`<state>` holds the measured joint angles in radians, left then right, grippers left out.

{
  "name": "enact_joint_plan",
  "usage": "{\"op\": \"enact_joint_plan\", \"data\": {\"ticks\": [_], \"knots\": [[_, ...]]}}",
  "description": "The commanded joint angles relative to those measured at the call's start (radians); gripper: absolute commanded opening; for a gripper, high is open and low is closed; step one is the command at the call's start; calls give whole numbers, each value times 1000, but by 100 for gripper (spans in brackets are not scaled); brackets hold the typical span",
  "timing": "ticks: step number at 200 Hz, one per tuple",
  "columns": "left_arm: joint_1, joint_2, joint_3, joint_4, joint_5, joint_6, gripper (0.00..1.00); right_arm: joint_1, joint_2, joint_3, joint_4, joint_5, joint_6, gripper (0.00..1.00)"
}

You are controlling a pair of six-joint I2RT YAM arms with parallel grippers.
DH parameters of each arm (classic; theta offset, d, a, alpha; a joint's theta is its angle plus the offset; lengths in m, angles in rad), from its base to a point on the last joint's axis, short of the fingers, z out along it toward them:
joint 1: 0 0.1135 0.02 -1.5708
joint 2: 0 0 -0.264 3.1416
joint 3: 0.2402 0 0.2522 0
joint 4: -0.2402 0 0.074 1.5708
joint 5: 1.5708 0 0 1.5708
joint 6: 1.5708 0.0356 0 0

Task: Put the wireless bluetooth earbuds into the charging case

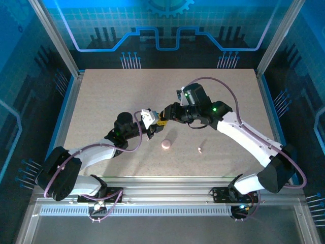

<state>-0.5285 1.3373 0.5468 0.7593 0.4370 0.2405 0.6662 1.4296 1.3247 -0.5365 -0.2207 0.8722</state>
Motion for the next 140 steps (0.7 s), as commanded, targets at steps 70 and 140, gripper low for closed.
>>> {"op": "enact_joint_plan", "data": {"ticks": [70, 140], "knots": [[-9, -24, 0, -6, -1, 25, 21, -2, 32, 42, 41, -68, -10, 33], [-10, -24, 1, -14, -11, 28, 21, -10, -3, 51, -9, -41, -48, 33]]}}
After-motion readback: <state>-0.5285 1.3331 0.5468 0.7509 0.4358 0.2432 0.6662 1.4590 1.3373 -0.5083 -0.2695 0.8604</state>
